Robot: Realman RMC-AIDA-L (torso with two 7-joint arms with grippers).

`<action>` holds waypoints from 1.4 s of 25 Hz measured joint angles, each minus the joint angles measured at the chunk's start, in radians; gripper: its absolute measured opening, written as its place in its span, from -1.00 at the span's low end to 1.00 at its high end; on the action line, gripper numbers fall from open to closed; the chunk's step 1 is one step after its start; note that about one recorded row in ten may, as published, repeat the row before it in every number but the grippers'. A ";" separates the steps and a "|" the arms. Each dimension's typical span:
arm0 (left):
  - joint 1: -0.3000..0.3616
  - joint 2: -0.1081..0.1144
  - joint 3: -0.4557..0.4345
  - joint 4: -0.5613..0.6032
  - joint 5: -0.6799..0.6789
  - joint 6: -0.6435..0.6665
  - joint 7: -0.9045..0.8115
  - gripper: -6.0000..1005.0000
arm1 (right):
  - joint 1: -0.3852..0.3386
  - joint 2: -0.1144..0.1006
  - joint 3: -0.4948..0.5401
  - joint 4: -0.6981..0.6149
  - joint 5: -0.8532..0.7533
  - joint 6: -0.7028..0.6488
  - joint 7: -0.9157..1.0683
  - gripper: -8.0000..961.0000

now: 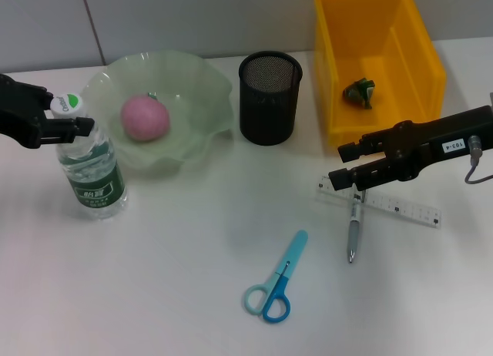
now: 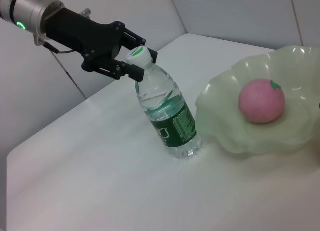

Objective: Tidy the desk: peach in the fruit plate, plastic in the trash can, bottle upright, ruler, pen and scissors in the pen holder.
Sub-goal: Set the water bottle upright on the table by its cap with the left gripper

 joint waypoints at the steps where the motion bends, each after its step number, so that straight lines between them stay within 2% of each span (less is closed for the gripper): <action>1: 0.001 0.000 0.000 0.000 0.000 0.000 0.001 -0.02 | 0.000 0.000 0.000 0.000 0.000 0.000 0.000 0.65; 24: 0.003 -0.004 0.000 -0.001 -0.003 -0.011 -0.003 -0.01 | -0.002 0.003 -0.002 0.000 0.000 0.000 0.000 0.65; 29: 0.003 -0.003 0.000 -0.002 -0.016 -0.011 -0.004 0.38 | -0.002 0.003 -0.004 0.000 0.000 0.001 0.000 0.65; 35: 0.010 0.004 -0.002 0.001 -0.037 -0.009 -0.005 0.70 | -0.001 0.003 -0.002 0.000 0.000 0.001 0.000 0.65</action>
